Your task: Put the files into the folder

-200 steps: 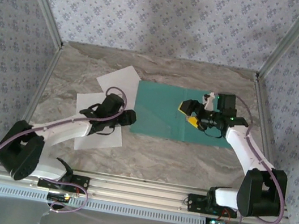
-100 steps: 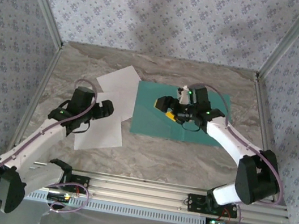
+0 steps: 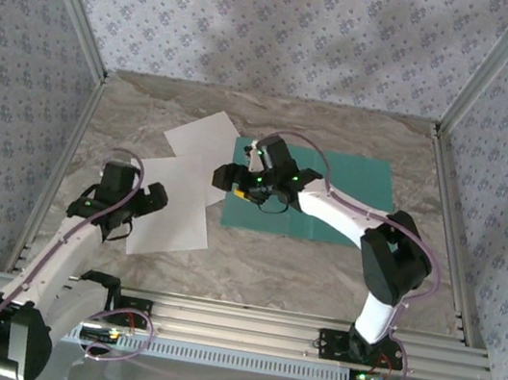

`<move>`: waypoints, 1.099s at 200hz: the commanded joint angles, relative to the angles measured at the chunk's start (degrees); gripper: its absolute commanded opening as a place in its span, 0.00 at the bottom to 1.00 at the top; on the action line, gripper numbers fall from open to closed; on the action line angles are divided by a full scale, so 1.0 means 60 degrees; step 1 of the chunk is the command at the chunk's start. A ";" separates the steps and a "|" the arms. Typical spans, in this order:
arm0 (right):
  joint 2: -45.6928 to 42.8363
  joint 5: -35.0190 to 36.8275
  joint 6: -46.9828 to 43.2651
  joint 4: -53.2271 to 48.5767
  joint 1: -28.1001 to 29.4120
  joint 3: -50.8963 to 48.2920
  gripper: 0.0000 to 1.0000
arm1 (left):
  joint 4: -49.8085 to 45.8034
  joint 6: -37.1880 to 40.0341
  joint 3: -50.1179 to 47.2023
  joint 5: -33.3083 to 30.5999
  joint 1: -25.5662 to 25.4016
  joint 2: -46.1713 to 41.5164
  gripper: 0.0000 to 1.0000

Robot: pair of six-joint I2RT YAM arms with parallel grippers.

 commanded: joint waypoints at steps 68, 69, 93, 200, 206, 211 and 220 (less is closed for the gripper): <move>0.2544 0.1077 -0.0018 -0.1384 0.1388 0.2599 0.84 | 0.0370 -0.0100 -0.0535 0.1113 0.1430 0.0774 1.00; 0.2564 0.1077 -0.0018 -0.1391 0.1399 0.2621 0.84 | 0.0388 -0.0096 -0.0536 0.1122 0.1433 0.0793 1.00; 0.2999 0.1077 -0.0018 -0.1509 0.1531 0.2956 0.83 | 0.0547 0.0053 -0.0577 0.1323 0.1496 0.1194 0.97; 0.3607 0.0766 0.0013 -0.1190 0.1623 0.2950 0.80 | 0.1110 0.0142 -0.0611 0.2070 0.1746 0.2127 0.83; 0.3636 0.0763 0.0043 -0.1176 0.1636 0.2950 0.79 | 0.1115 0.0143 -0.0611 0.2102 0.1751 0.2158 0.83; 0.3661 0.0745 0.0040 -0.1176 0.1655 0.2950 0.79 | 0.1126 0.0154 -0.0598 0.2104 0.1743 0.2187 0.83; 0.3703 0.0727 0.0064 -0.1133 0.1651 0.2950 0.79 | 0.1112 0.0164 -0.0582 0.2107 0.1753 0.2239 0.83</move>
